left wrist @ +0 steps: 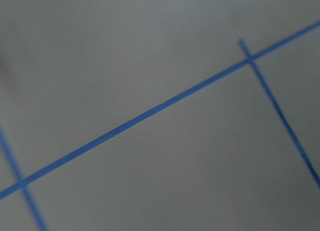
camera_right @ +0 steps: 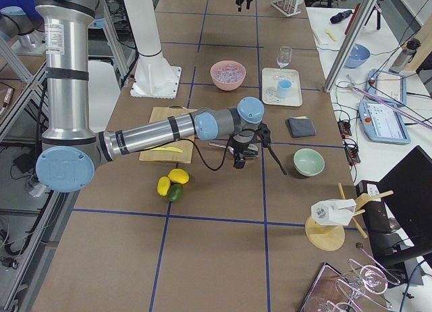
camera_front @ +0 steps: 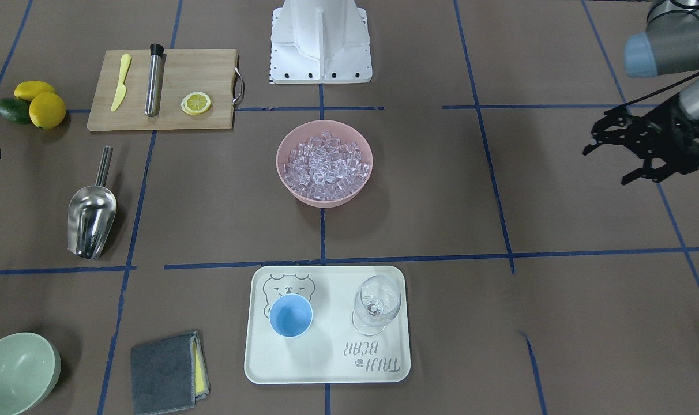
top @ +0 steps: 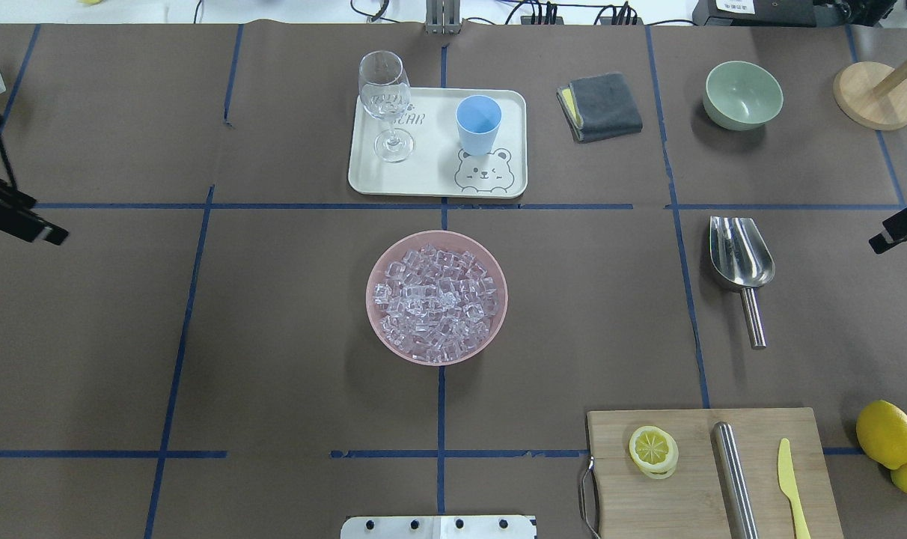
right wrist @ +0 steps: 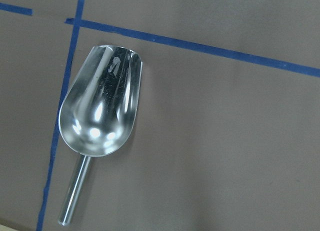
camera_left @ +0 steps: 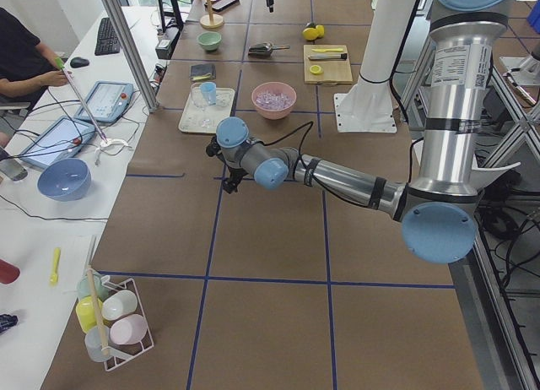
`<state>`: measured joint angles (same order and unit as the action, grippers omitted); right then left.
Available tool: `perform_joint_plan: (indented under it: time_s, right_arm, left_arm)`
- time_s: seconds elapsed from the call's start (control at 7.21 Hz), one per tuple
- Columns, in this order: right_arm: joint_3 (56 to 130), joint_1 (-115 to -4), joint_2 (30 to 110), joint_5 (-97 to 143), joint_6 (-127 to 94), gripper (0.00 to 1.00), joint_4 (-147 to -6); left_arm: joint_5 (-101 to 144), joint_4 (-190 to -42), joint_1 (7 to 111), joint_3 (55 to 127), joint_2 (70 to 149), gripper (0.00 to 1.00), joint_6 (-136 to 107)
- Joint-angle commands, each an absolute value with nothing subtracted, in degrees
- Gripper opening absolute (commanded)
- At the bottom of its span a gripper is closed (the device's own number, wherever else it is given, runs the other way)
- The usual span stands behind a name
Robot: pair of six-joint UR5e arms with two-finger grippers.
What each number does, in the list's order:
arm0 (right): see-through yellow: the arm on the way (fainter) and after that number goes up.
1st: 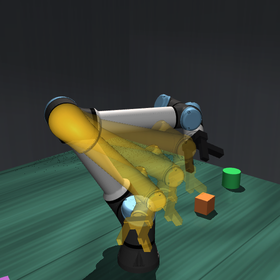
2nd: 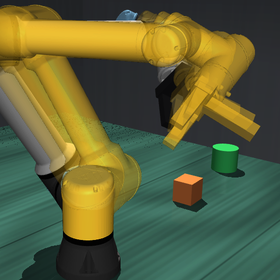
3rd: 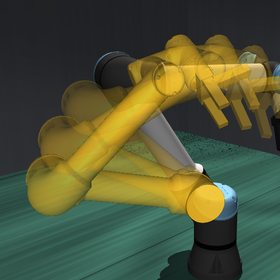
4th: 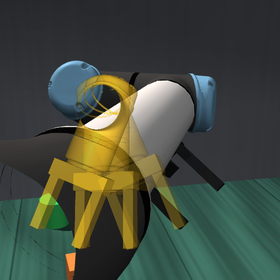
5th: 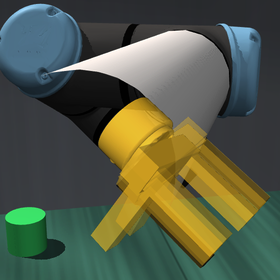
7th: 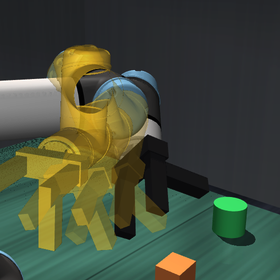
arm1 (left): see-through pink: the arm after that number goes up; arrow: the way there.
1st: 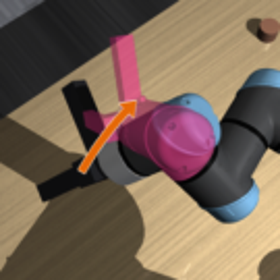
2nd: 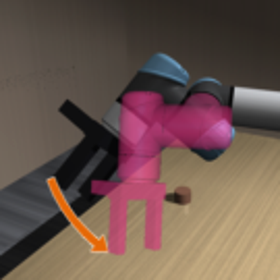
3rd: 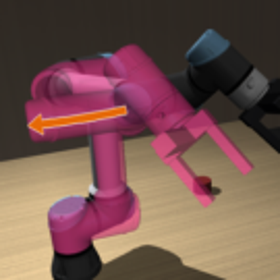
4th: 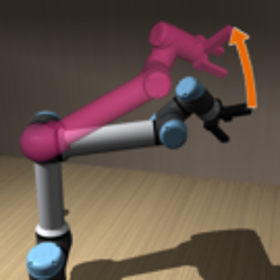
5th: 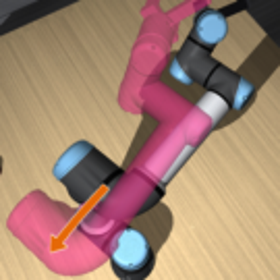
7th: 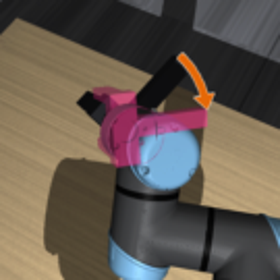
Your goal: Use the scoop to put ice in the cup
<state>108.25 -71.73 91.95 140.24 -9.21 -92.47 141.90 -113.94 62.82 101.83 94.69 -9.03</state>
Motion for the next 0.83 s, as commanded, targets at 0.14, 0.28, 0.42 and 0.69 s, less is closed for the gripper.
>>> perform_joint_plan:
  time_s: [0.14,0.28,0.42,0.69]
  right_arm:
    - [111.18,-70.75,92.11,140.27,-9.23,1.0,-92.46]
    - [111.27,-70.75,92.11,140.27,-9.23,1.0,-92.46]
    - [111.7,-70.75,92.11,140.27,-9.14,1.0,-92.46]
    - [112.15,-70.75,92.11,140.27,-9.14,1.0,-92.46]
  left_arm:
    - [136.0,-116.72,49.52,102.48,105.09,1.0,-19.69]
    - [134.14,-117.24,44.09,101.44,108.51,1.0,-18.9]
    - [125.59,-117.33,37.25,102.38,110.63,1.0,-18.72]
    - [107.13,-118.29,29.83,103.52,113.38,1.0,-18.72]
